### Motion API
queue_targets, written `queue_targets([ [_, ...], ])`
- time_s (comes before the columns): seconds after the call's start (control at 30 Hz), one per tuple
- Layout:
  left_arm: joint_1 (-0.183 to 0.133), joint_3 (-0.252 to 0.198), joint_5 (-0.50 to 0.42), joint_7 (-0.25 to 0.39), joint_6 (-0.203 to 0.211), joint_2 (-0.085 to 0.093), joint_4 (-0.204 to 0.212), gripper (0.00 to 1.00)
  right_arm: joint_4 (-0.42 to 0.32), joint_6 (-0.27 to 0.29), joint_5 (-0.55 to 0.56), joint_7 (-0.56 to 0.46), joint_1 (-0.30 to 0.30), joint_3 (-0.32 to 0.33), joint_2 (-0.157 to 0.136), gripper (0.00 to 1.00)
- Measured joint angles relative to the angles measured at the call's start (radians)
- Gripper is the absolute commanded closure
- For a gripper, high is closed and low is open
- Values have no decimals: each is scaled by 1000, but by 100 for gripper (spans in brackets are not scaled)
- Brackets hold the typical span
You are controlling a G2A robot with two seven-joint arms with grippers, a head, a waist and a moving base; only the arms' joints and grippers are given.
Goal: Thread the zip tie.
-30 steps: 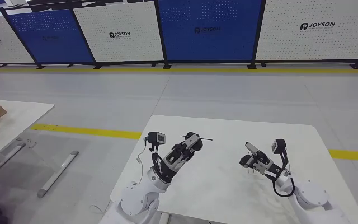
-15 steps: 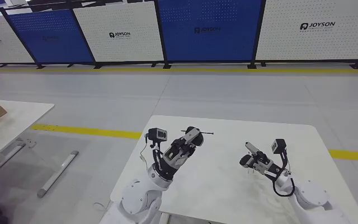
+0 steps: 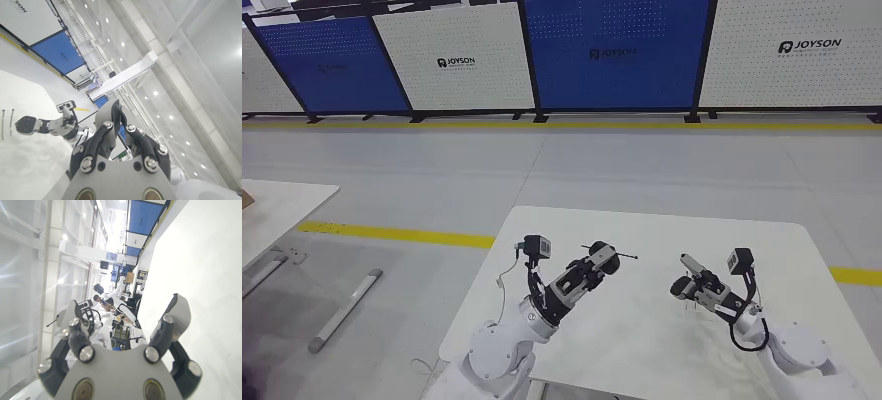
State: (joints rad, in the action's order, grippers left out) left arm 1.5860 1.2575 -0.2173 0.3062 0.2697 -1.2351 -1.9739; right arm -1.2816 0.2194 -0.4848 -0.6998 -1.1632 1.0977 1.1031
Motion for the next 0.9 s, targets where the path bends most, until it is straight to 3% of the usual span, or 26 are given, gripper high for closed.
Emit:
queue_targets([
  [0.13, 1, -10, 29, 15, -23, 3, 60, 100, 0, 0, 0, 0, 0, 0, 0, 0],
  [0.43, -24, -65, 170, -3, -14, 3, 187, 100, 0, 0, 0, 0, 0, 0, 0, 0],
  [0.77, -25, -66, 173, -4, -16, 2, 190, 100, 0, 0, 0, 0, 0, 0, 0, 0],
  [0.9, -41, -77, 250, -70, -50, 0, 240, 100, 0, 0, 0, 0, 0, 0, 0, 0],
])
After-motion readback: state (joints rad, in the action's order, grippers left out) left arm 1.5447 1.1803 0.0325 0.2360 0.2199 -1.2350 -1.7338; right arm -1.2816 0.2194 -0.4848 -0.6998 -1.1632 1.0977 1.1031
